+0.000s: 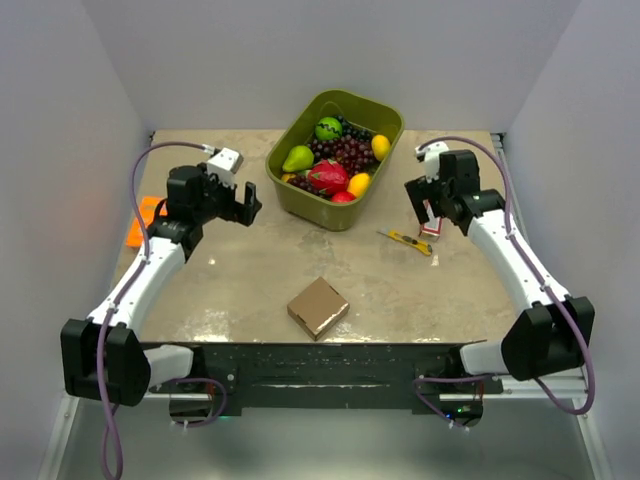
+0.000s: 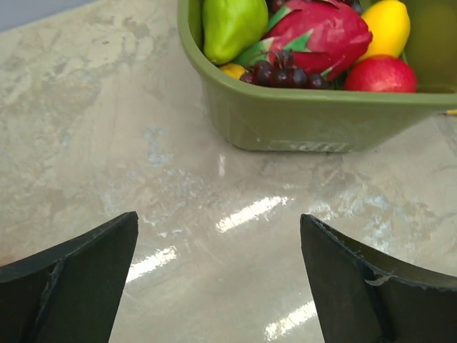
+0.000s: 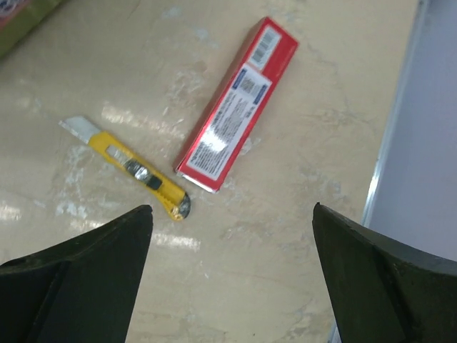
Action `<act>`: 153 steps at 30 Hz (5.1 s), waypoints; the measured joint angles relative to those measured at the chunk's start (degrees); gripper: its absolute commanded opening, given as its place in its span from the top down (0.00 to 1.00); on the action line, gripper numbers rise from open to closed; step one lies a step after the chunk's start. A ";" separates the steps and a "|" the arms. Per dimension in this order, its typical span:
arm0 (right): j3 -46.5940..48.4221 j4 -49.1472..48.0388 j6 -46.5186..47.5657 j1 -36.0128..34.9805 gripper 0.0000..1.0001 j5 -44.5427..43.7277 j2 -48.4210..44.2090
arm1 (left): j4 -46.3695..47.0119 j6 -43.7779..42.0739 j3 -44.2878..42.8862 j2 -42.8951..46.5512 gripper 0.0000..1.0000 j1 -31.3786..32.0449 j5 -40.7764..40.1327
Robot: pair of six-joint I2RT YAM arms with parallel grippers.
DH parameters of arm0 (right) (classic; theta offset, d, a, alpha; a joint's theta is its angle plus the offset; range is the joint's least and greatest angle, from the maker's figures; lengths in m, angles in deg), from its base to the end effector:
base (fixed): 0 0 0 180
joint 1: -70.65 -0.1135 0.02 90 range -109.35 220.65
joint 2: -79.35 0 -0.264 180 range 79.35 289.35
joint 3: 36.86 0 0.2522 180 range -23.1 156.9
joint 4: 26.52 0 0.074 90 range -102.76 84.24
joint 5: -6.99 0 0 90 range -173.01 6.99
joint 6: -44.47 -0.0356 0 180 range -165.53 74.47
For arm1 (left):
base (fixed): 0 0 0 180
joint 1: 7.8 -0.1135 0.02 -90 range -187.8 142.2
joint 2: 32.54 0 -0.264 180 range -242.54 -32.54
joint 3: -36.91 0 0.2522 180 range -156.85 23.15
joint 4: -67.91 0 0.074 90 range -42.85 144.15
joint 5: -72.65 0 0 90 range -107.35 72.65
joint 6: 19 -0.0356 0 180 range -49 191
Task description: Unpack the express box
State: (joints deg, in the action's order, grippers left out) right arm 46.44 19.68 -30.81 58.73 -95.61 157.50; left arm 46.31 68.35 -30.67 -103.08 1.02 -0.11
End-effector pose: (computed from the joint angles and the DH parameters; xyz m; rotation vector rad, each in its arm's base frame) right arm 0.2941 0.0542 0.3231 -0.4136 2.2438 -0.2768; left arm 0.2772 -0.0537 0.3045 0.3914 1.9591 -0.3697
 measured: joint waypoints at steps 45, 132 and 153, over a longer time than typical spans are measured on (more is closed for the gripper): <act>10.58 14.80 44.30 7.72 0.36 27.87 34.14 | -12.48 -20.96 0.59 4.11 0.08 13.73 12.55; 5.77 1.42 52.52 -31.58 0.71 8.96 -6.27 | 0.68 4.48 -26.14 -21.70 1.00 18.95 40.48; 34.03 23.37 17.16 -4.44 0.17 66.29 11.47 | -0.17 -11.63 -15.74 -9.46 1.00 18.03 40.83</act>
State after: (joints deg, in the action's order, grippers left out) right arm 80.47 43.05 -13.66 54.29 -29.32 168.97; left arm 46.14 56.72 -46.41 -112.55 19.05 40.72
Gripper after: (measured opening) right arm 0.833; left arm 0.090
